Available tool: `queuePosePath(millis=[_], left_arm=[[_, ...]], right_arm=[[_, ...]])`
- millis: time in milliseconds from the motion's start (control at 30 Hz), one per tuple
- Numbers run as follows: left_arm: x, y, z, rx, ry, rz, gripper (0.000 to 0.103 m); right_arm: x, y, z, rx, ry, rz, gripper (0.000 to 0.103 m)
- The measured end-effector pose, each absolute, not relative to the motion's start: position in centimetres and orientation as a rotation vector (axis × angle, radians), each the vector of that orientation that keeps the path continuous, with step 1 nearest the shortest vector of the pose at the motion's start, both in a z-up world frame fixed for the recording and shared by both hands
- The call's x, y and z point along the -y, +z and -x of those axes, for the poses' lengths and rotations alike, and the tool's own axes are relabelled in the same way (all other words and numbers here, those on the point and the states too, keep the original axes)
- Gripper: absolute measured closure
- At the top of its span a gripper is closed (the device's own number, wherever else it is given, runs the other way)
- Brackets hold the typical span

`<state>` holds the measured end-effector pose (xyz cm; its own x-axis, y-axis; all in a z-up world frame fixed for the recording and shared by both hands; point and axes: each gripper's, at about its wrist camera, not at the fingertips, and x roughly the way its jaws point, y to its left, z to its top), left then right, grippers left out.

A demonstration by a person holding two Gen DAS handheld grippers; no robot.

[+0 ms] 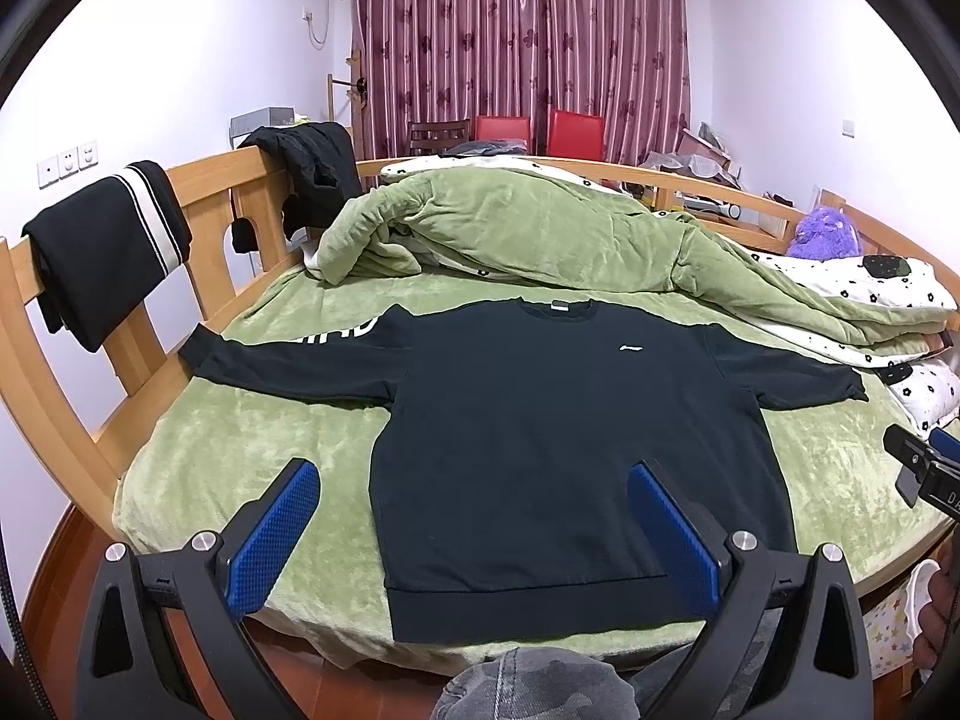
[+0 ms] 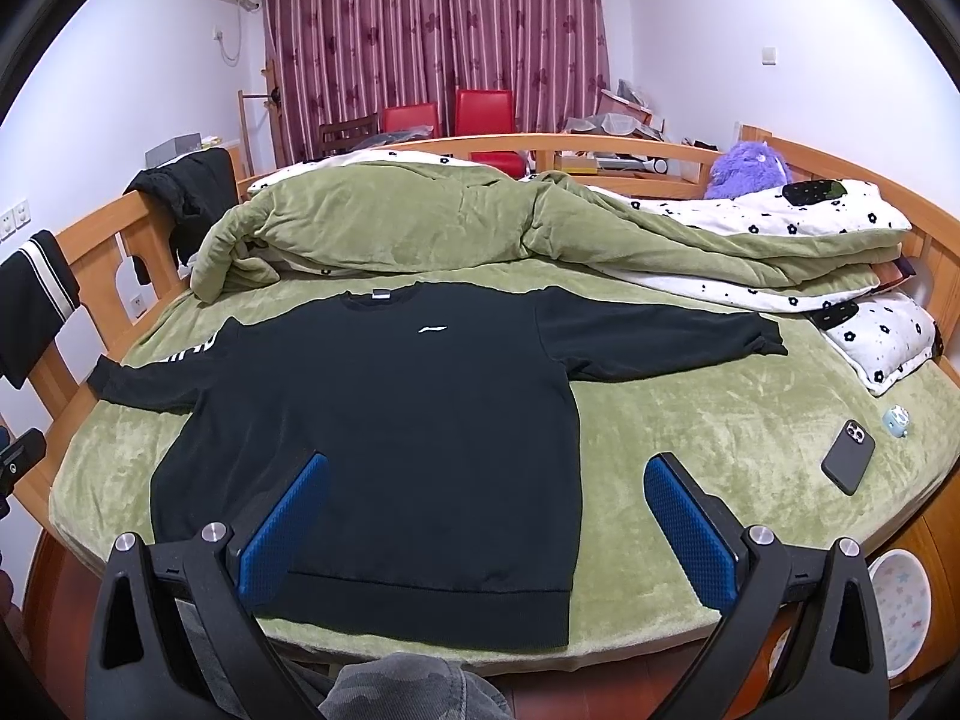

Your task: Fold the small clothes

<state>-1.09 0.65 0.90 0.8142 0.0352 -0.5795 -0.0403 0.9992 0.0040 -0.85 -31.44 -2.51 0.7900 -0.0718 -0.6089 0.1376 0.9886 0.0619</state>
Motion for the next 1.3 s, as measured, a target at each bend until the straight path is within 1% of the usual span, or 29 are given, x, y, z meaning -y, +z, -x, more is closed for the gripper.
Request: queuePosePath(millis=[767,1300], left_arm=[[-1.0,0.8,0.7,-0.612,0.039,0.01,0.0],[-1.1,0.8,0.1,-0.598,0.044,0.022,0.0]], right_arm=[[31.3,-1.9,-1.0,-0.655,-0.099,-0.133,0.001],[32.2,-2.4,-0.1,-0.644,-0.097,-0.139,0.001]])
